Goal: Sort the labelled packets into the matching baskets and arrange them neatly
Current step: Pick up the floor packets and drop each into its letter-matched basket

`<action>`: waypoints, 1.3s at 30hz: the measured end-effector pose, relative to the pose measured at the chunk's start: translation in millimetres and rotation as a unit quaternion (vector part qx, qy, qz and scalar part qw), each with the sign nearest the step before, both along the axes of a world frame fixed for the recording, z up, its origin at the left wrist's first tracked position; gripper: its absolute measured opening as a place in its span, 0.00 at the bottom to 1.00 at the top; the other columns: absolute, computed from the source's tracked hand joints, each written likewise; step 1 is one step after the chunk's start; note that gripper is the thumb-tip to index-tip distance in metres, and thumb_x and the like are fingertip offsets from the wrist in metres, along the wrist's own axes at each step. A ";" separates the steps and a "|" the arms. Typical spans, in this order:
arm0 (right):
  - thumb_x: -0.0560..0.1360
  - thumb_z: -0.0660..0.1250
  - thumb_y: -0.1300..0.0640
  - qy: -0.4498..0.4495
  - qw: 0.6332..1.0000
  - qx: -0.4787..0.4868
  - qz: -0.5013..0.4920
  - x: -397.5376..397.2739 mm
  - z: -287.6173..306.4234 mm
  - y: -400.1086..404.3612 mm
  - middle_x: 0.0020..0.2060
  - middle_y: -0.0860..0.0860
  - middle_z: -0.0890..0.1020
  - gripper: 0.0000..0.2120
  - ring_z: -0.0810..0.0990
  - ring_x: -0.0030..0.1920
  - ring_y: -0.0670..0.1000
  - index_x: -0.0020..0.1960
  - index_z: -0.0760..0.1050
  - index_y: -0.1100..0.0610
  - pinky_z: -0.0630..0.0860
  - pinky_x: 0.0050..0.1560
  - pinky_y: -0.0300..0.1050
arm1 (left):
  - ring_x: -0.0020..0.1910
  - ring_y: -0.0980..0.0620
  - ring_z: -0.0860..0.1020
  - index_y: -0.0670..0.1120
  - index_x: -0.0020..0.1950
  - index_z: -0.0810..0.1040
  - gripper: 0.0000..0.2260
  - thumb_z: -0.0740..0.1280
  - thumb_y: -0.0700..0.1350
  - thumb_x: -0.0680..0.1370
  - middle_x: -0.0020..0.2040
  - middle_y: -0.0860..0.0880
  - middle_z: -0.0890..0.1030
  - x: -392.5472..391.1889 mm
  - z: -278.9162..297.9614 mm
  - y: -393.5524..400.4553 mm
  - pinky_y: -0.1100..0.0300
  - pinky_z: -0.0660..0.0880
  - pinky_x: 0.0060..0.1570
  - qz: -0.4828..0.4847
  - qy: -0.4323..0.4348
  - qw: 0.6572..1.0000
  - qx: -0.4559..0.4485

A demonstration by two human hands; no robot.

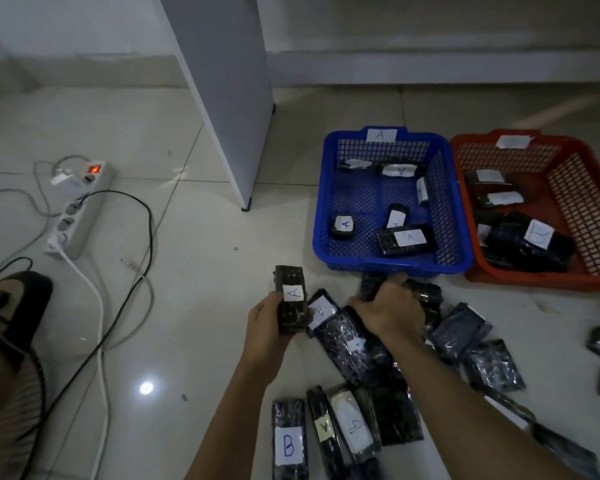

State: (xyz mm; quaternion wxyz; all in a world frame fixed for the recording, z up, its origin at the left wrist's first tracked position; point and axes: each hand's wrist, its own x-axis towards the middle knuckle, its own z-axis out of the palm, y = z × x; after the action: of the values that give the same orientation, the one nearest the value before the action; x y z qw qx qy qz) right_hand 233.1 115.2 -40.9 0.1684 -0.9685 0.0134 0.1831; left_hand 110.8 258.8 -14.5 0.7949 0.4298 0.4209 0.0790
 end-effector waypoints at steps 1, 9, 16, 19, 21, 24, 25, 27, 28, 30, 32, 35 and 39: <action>0.65 0.77 0.36 0.021 0.999 0.018 -0.017 -0.5 2.9 -0.6 0.55 0.59 0.81 0.42 0.81 0.56 0.61 0.65 0.66 0.62 0.79 0.52 0.53 | 0.43 0.40 0.82 0.34 0.52 0.78 0.14 0.57 0.42 0.82 0.43 0.36 0.82 -3.0 4.3 -2.9 0.46 0.77 0.52 0.006 -0.010 1.000 -0.024; 0.76 0.65 0.62 0.267 0.742 0.570 -0.230 -20.3 57.2 -61.3 0.40 0.57 0.85 0.07 0.81 0.39 0.54 0.49 0.80 0.62 0.74 0.41 0.48 | 0.41 0.42 0.81 0.40 0.59 0.78 0.14 0.56 0.44 0.83 0.46 0.37 0.82 -20.8 21.4 -26.4 0.49 0.78 0.42 -0.059 -0.035 0.997 -0.047; 0.72 0.64 0.60 0.300 0.692 0.628 -0.191 -34.9 84.7 -93.0 0.51 0.63 0.84 0.19 0.83 0.49 0.63 0.62 0.77 0.64 0.79 0.50 0.54 | 0.42 0.40 0.78 0.41 0.62 0.77 0.12 0.63 0.44 0.80 0.55 0.35 0.81 -27.9 34.0 -44.9 0.57 0.77 0.33 -0.062 -0.068 0.995 -0.039; 0.78 0.60 0.59 0.301 0.676 0.639 -0.209 -39.5 98.7 -99.4 0.46 0.64 0.83 0.17 0.84 0.42 0.61 0.63 0.75 0.66 0.80 0.44 0.53 | 0.43 0.41 0.80 0.40 0.60 0.79 0.12 0.66 0.44 0.79 0.54 0.36 0.82 -31.7 48.0 -54.2 0.58 0.78 0.36 -0.071 -0.073 0.995 -0.015; 0.82 0.57 0.57 0.299 0.676 0.635 -0.226 -43.4 109.3 -104.2 0.40 0.61 0.82 0.17 0.82 0.37 0.59 0.61 0.76 0.67 0.78 0.39 0.51 | 0.44 0.42 0.80 0.42 0.60 0.81 0.11 0.68 0.41 0.78 0.51 0.39 0.82 -32.0 54.7 -60.5 0.59 0.79 0.38 -0.081 -0.079 0.993 0.007; 0.82 0.62 0.55 0.268 0.690 0.630 -0.235 -47.1 121.1 -113.7 0.36 0.59 0.81 0.14 0.80 0.35 0.57 0.54 0.79 0.65 0.76 0.37 0.50 | 0.44 0.46 0.81 0.42 0.61 0.81 0.14 0.69 0.36 0.76 0.50 0.42 0.83 -29.0 56.5 -71.0 0.56 0.80 0.44 -0.076 -0.082 0.993 0.026; 0.79 0.65 0.56 0.253 0.698 0.627 -0.235 -47.6 123.3 -118.0 0.36 0.59 0.81 0.11 0.80 0.34 0.57 0.52 0.79 0.64 0.77 0.35 0.49 | 0.44 0.47 0.81 0.42 0.61 0.81 0.14 0.69 0.34 0.75 0.50 0.42 0.83 -26.3 57.3 -74.3 0.54 0.80 0.47 -0.075 -0.081 0.993 0.032; 0.77 0.68 0.60 0.230 0.713 0.610 -0.258 -47.6 119.5 -128.6 0.36 0.59 0.81 0.07 0.80 0.33 0.56 0.53 0.78 0.63 0.77 0.30 0.46 | 0.45 0.46 0.82 0.42 0.60 0.81 0.15 0.67 0.30 0.75 0.49 0.42 0.83 -19.4 59.1 -83.0 0.52 0.80 0.48 -0.073 -0.074 0.994 0.038; 0.77 0.68 0.62 0.224 0.720 0.597 -0.272 -48.0 117.2 -134.3 0.36 0.59 0.82 0.07 0.80 0.33 0.56 0.54 0.78 0.62 0.77 0.29 0.45 | 0.45 0.44 0.82 0.41 0.59 0.81 0.15 0.67 0.29 0.74 0.49 0.41 0.84 -14.2 59.6 -87.9 0.53 0.81 0.46 -0.063 -0.065 0.995 0.038; 0.78 0.67 0.65 0.212 0.730 0.582 -0.289 -49.8 108.1 -149.4 0.35 0.56 0.84 0.08 0.81 0.31 0.53 0.56 0.80 0.60 0.75 0.26 0.42 | 0.42 0.40 0.82 0.40 0.54 0.80 0.15 0.72 0.29 0.69 0.45 0.39 0.84 -2.7 61.2 -101.1 0.56 0.81 0.36 -0.038 -0.041 0.998 0.034; 0.77 0.67 0.69 0.182 0.735 0.578 -0.305 -50.5 98.5 -164.7 0.36 0.56 0.85 0.10 0.83 0.31 0.52 0.57 0.81 0.61 0.76 0.25 0.40 | 0.42 0.39 0.81 0.39 0.48 0.79 0.12 0.73 0.29 0.68 0.44 0.36 0.84 10.0 62.3 -116.6 0.56 0.79 0.34 -0.005 -0.020 1.000 0.024; 0.78 0.67 0.70 0.127 0.772 0.549 -0.295 -59.2 83.2 -184.6 0.53 0.65 0.83 0.12 0.83 0.49 0.61 0.61 0.78 0.68 0.80 0.46 0.38 | 0.42 0.42 0.82 0.41 0.45 0.81 0.04 0.72 0.34 0.74 0.42 0.40 0.85 33.4 60.6 -128.6 0.54 0.77 0.41 0.006 0.011 0.999 0.049; 0.81 0.63 0.69 0.112 0.817 0.508 -0.248 -65.1 65.1 -201.3 0.63 0.71 0.77 0.17 0.74 0.65 0.68 0.68 0.72 0.73 0.67 0.68 0.54 | 0.49 0.44 0.83 0.44 0.51 0.82 0.08 0.75 0.38 0.72 0.48 0.44 0.85 97.4 54.8 -111.0 0.46 0.80 0.54 -0.035 0.024 0.988 0.149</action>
State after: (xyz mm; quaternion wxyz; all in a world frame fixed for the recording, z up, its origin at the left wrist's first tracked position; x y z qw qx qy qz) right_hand 168.0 -86.1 24.2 0.6735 -0.6821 0.1775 0.2228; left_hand 208.2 147.8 40.3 0.7139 0.5596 0.4084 0.1021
